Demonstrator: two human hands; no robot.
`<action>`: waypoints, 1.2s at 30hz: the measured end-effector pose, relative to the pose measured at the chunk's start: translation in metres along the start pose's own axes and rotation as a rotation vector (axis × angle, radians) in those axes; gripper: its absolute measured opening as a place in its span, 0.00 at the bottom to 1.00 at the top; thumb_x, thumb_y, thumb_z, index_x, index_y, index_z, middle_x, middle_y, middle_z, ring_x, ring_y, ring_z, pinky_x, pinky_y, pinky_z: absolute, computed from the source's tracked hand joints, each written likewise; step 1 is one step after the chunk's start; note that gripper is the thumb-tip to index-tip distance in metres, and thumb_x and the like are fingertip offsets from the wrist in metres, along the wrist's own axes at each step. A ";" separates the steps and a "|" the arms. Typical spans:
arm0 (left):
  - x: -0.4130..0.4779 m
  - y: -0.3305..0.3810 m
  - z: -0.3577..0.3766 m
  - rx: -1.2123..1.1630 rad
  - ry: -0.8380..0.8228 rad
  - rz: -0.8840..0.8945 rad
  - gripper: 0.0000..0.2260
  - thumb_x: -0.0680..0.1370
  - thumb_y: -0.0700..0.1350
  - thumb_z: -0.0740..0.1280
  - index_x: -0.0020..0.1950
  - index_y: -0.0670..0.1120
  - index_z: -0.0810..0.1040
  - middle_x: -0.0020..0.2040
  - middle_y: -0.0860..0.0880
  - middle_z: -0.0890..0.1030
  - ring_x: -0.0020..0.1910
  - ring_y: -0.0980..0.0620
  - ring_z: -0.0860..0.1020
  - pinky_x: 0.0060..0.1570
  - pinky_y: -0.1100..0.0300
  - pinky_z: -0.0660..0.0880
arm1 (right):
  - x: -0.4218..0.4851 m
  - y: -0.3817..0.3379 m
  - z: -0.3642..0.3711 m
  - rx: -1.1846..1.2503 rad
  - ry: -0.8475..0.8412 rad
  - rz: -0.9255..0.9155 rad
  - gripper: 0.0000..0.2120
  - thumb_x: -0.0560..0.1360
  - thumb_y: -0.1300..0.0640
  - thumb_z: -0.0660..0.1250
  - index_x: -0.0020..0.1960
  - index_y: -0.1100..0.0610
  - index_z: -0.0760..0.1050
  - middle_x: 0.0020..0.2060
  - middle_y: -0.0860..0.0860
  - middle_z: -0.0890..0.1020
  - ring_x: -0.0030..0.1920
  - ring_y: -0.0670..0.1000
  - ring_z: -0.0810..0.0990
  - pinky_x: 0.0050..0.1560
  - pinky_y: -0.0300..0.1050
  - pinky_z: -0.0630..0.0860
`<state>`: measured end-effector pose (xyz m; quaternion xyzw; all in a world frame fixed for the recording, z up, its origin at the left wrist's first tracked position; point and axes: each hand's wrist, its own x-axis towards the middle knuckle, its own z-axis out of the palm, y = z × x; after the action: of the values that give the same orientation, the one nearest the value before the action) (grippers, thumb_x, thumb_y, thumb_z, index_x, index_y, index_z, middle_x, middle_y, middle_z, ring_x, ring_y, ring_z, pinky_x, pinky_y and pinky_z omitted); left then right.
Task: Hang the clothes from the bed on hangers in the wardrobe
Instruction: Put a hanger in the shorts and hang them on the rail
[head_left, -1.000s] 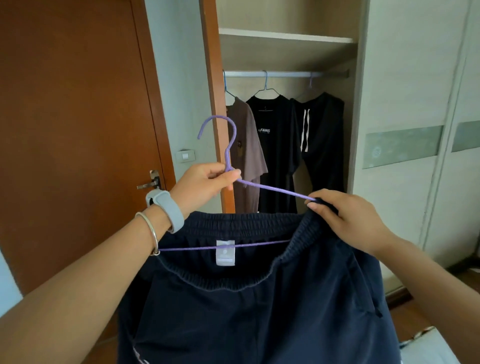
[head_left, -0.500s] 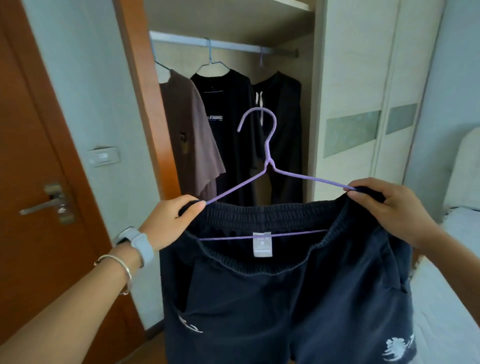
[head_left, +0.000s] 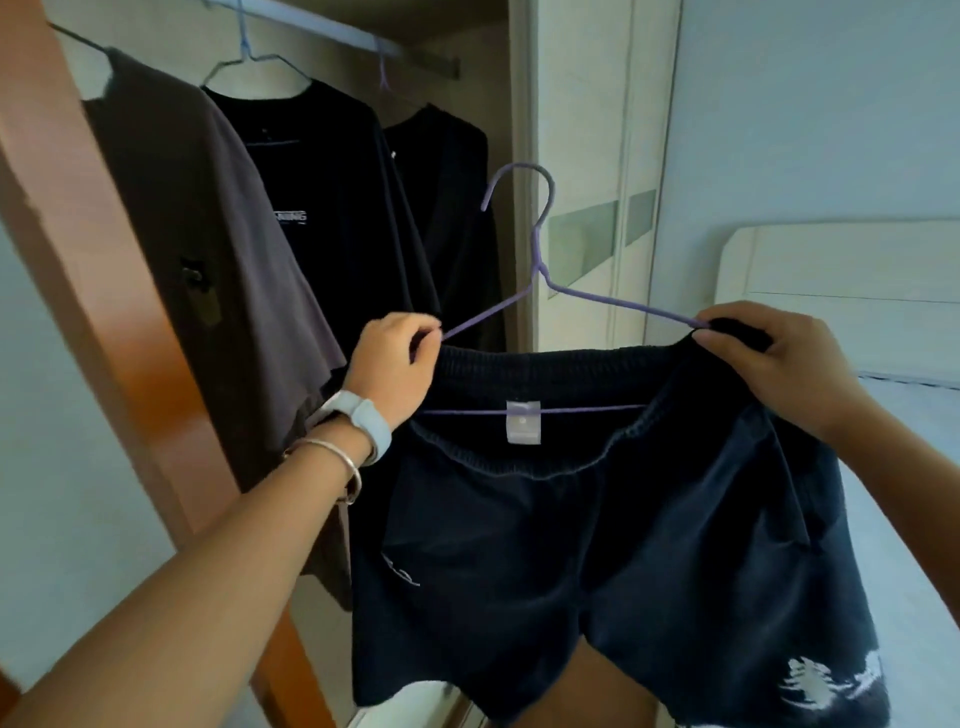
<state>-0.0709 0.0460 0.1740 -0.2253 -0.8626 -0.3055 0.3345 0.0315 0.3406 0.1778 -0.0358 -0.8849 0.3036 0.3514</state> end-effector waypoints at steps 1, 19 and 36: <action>0.010 0.004 0.010 -0.062 -0.009 0.034 0.13 0.79 0.43 0.59 0.60 0.41 0.77 0.59 0.44 0.79 0.59 0.48 0.75 0.51 0.74 0.63 | 0.005 -0.001 0.006 -0.013 0.014 0.008 0.08 0.73 0.53 0.67 0.51 0.49 0.80 0.43 0.47 0.80 0.52 0.55 0.79 0.56 0.54 0.74; 0.219 -0.043 0.193 -0.701 -0.159 -0.389 0.09 0.77 0.45 0.63 0.43 0.45 0.81 0.35 0.53 0.77 0.35 0.59 0.73 0.35 0.75 0.72 | 0.207 0.095 0.105 0.185 -0.565 0.083 0.06 0.71 0.53 0.69 0.48 0.48 0.79 0.42 0.51 0.84 0.43 0.49 0.84 0.44 0.38 0.78; 0.399 -0.147 0.215 -0.653 0.247 -0.437 0.13 0.78 0.46 0.61 0.62 0.44 0.75 0.54 0.52 0.76 0.56 0.57 0.73 0.52 0.70 0.68 | 0.410 0.039 0.242 0.572 -0.468 -0.055 0.14 0.74 0.54 0.66 0.41 0.65 0.80 0.32 0.57 0.81 0.34 0.53 0.79 0.37 0.47 0.75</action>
<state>-0.5217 0.1607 0.2770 -0.0928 -0.7013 -0.6517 0.2736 -0.4377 0.3619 0.2641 0.1580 -0.8213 0.5292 0.1432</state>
